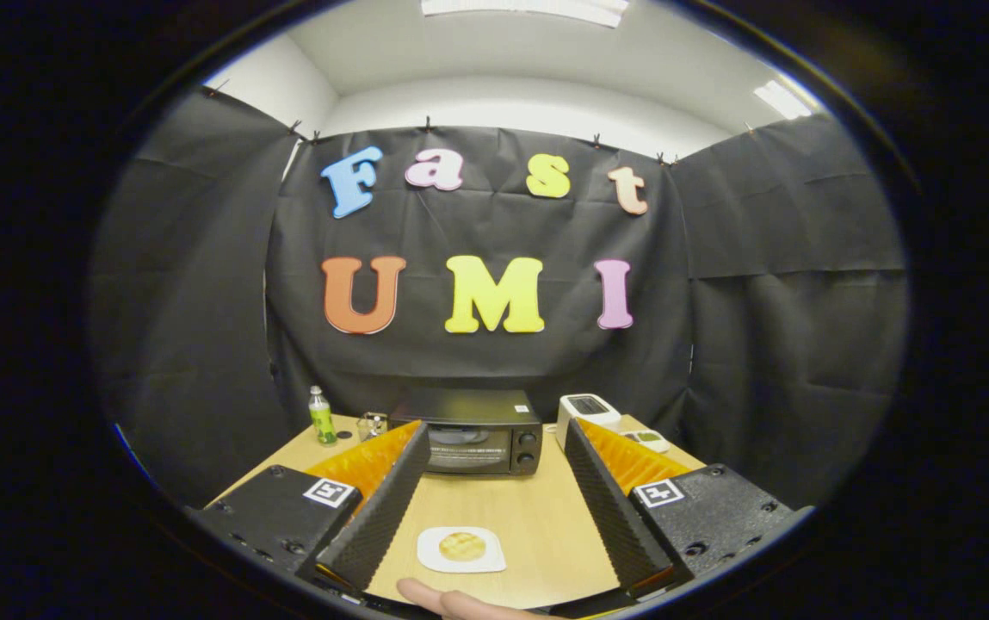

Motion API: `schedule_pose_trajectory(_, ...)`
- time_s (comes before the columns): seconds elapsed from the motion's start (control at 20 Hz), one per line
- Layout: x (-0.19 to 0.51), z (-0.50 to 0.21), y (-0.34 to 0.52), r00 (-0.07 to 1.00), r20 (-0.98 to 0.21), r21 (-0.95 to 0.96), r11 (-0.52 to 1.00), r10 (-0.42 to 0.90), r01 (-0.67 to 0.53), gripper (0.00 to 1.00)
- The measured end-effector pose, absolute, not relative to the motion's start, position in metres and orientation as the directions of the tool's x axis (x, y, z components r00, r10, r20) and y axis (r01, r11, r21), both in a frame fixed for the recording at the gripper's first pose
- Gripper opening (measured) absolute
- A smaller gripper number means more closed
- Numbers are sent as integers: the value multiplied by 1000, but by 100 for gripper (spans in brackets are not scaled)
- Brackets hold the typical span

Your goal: Open the toaster oven, put the food inside, and close the toaster oven door.

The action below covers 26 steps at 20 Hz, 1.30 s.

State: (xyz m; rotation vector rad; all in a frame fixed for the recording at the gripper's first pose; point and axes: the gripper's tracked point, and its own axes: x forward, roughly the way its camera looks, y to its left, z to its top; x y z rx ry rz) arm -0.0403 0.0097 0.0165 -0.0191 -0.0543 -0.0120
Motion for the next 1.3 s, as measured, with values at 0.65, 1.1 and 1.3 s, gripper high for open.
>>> schedule_pose_trajectory(0.65,1,-7,24,999,23,-33,999,-25,26,100)
schedule_pose_trajectory(1.1,102,-36,32,999,-29,-40,999,-34,33,100)
schedule_pose_trajectory(1.3,160,-50,47,999,-46,-29,1000,5,-6,100)
